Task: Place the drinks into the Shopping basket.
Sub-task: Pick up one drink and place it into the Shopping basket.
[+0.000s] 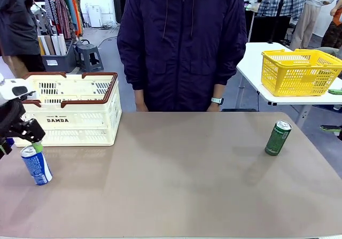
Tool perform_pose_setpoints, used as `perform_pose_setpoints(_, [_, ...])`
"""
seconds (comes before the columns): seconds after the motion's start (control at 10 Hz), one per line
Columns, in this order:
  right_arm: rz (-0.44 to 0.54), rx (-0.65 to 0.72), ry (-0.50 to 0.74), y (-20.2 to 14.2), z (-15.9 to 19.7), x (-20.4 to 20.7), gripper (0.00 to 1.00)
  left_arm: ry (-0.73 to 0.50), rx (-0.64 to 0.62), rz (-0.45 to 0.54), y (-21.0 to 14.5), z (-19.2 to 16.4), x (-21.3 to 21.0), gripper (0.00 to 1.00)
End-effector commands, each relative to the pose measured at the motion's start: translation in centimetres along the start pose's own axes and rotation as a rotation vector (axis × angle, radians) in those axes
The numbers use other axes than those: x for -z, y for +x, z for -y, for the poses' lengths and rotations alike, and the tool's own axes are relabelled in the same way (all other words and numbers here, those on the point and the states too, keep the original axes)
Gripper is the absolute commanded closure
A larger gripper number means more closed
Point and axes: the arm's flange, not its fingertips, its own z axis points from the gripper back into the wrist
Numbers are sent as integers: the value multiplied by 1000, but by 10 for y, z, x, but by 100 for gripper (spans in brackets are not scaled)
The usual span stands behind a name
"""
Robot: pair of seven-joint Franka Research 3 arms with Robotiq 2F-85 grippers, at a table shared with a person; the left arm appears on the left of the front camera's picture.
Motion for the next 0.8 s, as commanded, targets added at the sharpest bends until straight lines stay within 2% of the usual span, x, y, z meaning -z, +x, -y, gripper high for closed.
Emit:
perform_pose_setpoints(0.0, [-3, 17, 6, -2, -6, 0, 0, 9, 1, 34, -5, 1, 19, 0])
perform_pose_setpoints(0.1, [-3, 17, 6, -2, -6, 0, 0, 19, -2, -25, -1, 1, 31, 0])
perform_pose_setpoints(0.7, [-3, 17, 6, -2, -6, 0, 0, 33, 4, -3, 7, 4, 49, 0])
